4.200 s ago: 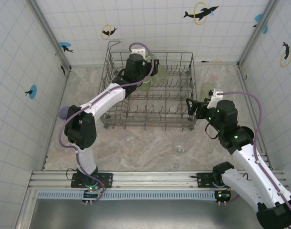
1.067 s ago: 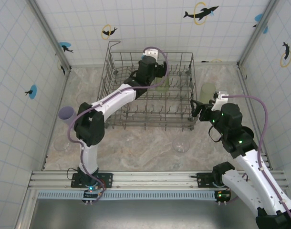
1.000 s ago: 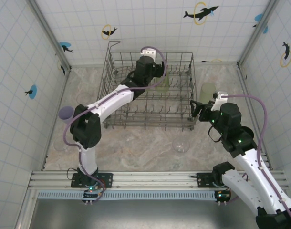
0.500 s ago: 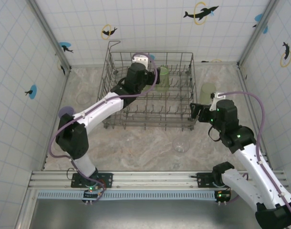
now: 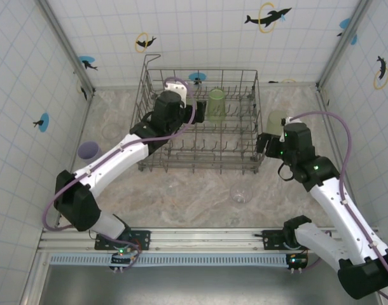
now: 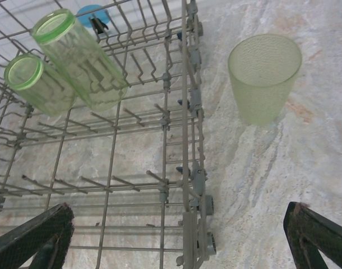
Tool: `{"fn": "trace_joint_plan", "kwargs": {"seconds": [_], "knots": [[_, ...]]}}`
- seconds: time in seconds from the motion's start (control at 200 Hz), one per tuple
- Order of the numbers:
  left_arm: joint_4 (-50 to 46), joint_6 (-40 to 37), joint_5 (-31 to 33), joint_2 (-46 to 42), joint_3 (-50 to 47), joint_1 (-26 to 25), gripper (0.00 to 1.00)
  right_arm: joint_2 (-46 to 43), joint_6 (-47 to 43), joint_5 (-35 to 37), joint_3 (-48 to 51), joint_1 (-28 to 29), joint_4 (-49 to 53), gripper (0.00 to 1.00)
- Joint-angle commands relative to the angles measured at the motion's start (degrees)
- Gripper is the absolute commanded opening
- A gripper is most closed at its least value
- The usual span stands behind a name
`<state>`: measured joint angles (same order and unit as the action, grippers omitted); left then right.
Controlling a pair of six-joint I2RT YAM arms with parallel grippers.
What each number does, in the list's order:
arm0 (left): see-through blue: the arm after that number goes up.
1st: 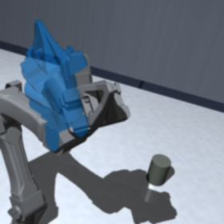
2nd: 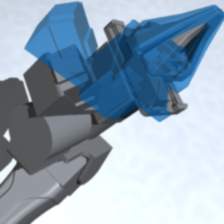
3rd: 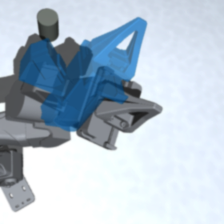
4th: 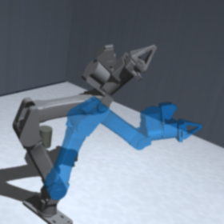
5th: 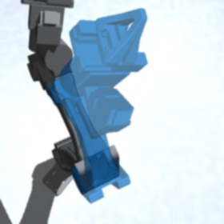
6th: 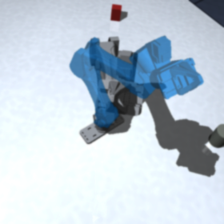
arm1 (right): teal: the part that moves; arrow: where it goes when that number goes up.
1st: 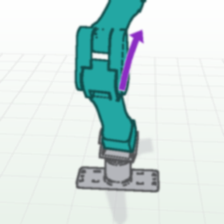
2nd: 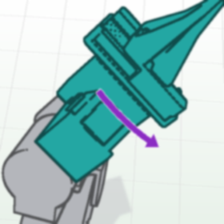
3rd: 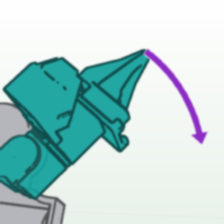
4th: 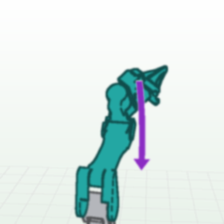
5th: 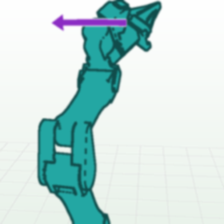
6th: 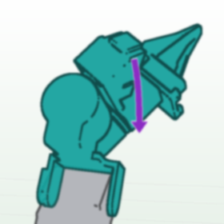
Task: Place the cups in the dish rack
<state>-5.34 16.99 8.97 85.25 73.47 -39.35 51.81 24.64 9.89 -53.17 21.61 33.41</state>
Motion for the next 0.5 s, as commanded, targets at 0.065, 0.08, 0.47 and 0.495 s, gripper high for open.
{"fn": "trace_joint_plan", "kwargs": {"seconds": [0.065,0.08,0.47,0.495], "knots": [[-3.0,0.8,-1.8,-4.7,-3.2,-0.4,0.97,3.9,-2.6,3.5,-7.8,-1.6,3.9,0.99],[-3.1,0.8,-1.8,-5.0,-3.4,-0.4,0.97,4.4,-2.9,3.4,-8.3,-1.8,4.0,0.99],[-5.4,1.2,-3.0,-9.8,-7.6,-0.4,0.97,13.0,-3.9,-2.0,-13.1,-9.4,2.4,1.0],[-5.4,1.2,-3.1,-10.0,-7.7,-0.4,0.97,13.5,-4.0,-2.4,-13.3,-10.0,2.3,1.0]]}}
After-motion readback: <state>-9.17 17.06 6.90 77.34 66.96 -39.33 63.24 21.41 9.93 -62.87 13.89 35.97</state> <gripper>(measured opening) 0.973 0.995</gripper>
